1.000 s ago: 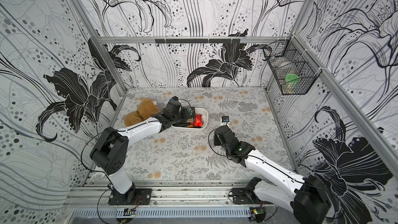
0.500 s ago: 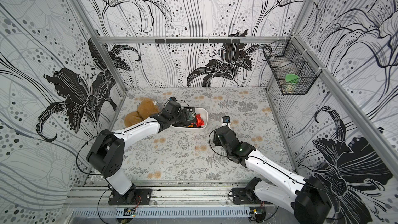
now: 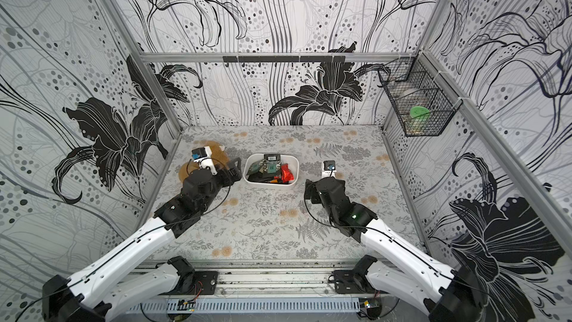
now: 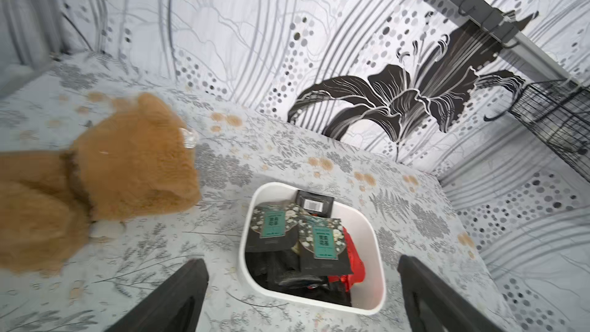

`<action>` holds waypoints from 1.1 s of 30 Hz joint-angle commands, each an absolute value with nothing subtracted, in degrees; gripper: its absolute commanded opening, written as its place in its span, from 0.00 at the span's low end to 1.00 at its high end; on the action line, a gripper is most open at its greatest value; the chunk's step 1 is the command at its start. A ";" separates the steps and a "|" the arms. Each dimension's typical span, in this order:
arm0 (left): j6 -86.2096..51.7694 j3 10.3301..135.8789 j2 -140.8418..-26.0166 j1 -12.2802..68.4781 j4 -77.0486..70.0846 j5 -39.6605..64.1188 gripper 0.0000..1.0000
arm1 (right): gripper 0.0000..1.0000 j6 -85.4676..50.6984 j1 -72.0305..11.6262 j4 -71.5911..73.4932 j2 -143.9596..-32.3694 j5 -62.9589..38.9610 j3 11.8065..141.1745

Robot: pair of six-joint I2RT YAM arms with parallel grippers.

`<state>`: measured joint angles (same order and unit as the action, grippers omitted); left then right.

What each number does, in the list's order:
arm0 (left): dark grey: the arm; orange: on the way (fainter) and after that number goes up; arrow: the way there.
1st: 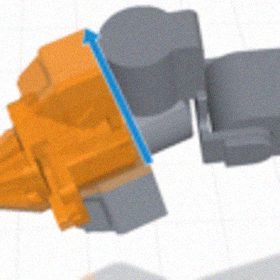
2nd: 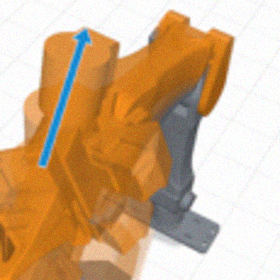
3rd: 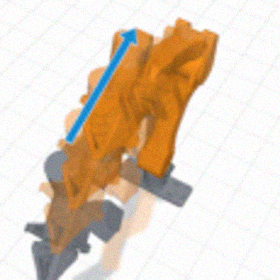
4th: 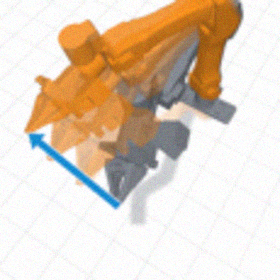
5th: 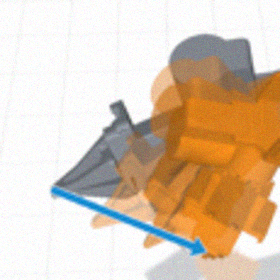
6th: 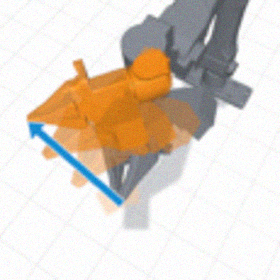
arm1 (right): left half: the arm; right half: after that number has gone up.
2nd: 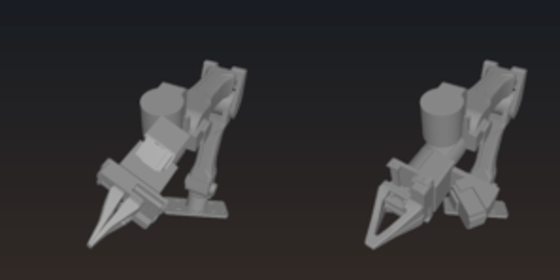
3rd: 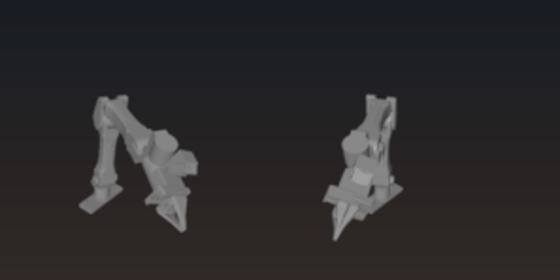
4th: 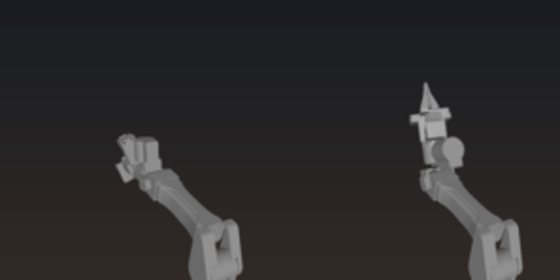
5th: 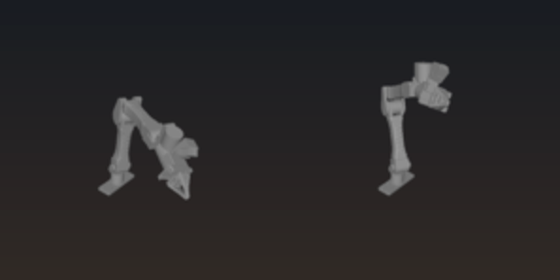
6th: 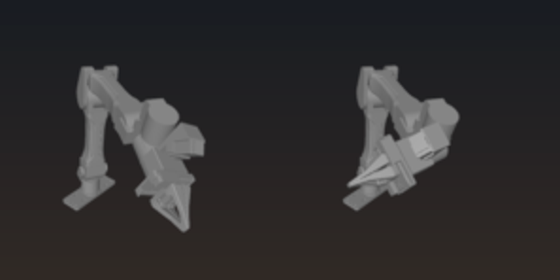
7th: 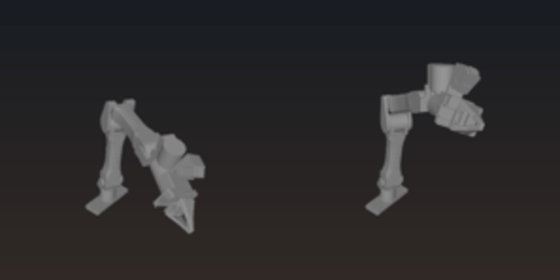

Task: Put the tea bags into the storage box
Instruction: Reset both arms

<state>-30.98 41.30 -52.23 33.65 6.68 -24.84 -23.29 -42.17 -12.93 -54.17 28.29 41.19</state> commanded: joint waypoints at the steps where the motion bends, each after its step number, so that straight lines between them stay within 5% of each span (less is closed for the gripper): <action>1: -25.37 35.17 -46.92 33.65 -0.02 -37.03 0.97 | 0.96 -14.32 -41.92 -6.82 -53.13 33.84 39.57; 8: -12.79 17.86 -44.63 31.18 -26.48 -49.26 0.97 | 0.96 -0.93 -40.19 15.15 -56.39 41.82 31.69; 20: -4.14 6.29 -54.35 15.57 -48.86 -33.81 0.97 | 0.96 1.65 -8.85 35.14 -69.26 11.89 25.31; 33: -7.28 5.78 -71.23 3.91 -68.70 -11.40 0.97 | 0.96 3.48 -1.09 55.71 -80.93 3.24 17.00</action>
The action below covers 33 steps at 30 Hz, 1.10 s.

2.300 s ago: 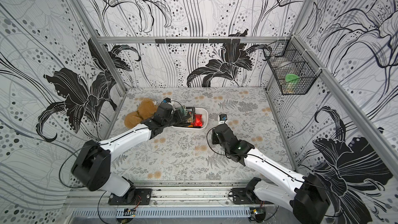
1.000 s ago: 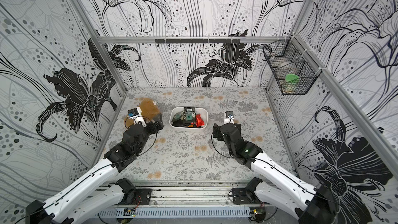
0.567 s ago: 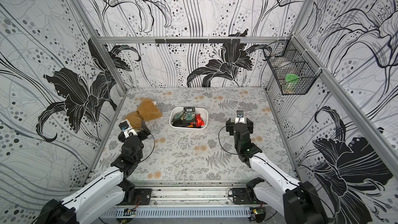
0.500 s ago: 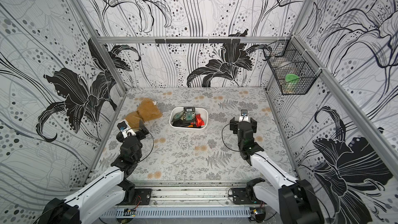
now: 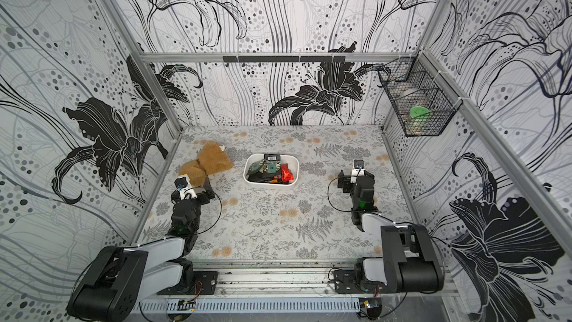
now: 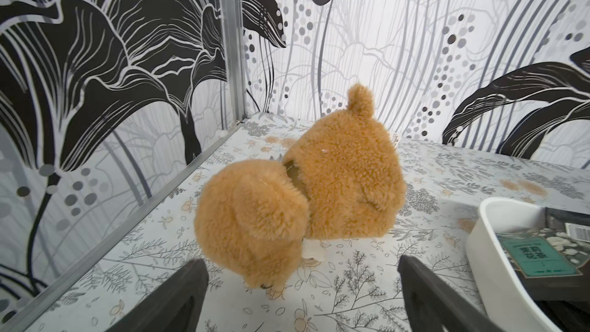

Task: Put the tea bags into the storage box
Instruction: Reset both arms

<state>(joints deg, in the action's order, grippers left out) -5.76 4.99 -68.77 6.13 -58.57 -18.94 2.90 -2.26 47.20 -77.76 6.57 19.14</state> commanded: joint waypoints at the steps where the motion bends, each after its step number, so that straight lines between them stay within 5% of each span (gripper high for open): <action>1: -7.00 5.35 -73.18 3.14 -71.45 -8.97 0.97 | 0.96 3.75 -1.02 57.59 -82.61 2.81 16.79; 5: -7.84 5.06 -85.36 0.14 -84.98 -5.66 0.97 | 0.96 3.72 0.52 60.39 -84.41 -0.89 16.18; 11: -8.08 10.41 -83.91 -1.10 -72.22 -1.81 0.97 | 0.96 3.37 1.23 65.74 -85.93 -1.98 13.70; 33: -7.65 10.35 -84.44 -1.04 -73.31 -1.85 0.97 | 0.95 4.01 1.23 66.37 -85.96 -1.49 13.69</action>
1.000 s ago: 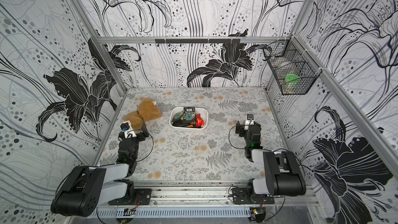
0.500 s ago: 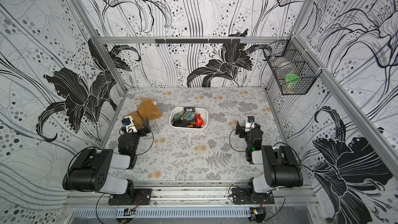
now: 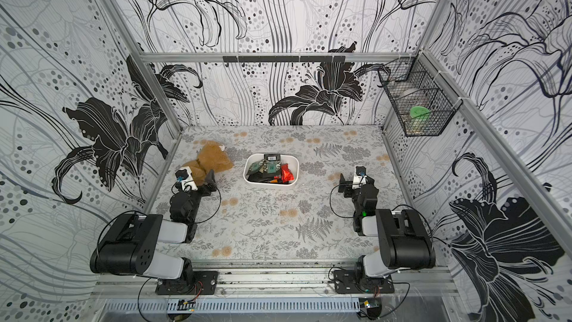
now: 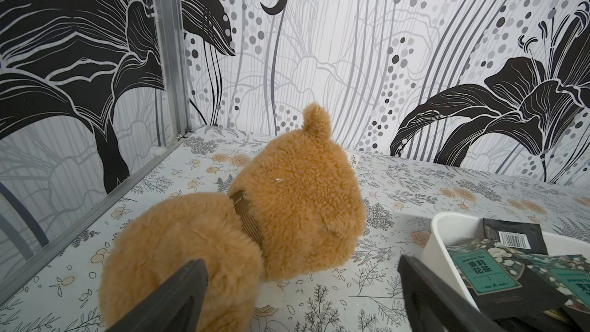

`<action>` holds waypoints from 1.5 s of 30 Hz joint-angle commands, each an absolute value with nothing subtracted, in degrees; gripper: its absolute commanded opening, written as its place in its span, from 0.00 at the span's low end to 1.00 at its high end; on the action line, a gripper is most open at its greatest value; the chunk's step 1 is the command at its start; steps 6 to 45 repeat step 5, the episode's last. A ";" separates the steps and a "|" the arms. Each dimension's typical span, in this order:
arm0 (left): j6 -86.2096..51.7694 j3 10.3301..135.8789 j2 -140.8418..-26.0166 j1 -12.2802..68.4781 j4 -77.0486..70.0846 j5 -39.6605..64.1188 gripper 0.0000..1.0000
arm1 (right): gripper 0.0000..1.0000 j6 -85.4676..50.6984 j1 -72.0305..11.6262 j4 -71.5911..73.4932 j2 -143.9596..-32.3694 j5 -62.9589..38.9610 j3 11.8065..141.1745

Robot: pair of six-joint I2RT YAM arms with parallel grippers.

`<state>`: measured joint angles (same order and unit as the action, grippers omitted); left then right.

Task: Put the tea bags into the storage box
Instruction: Reset both arms

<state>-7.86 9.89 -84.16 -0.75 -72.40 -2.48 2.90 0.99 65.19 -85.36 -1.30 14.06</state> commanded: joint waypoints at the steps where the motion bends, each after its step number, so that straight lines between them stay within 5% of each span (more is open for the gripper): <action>1: -7.65 10.29 -84.41 -1.00 -73.37 -1.85 0.97 | 0.95 3.96 1.27 66.18 -86.04 -1.63 13.71; 45: -7.65 10.29 -84.45 -1.02 -73.33 -1.83 0.97 | 0.95 4.05 1.16 66.37 -85.91 -1.27 13.54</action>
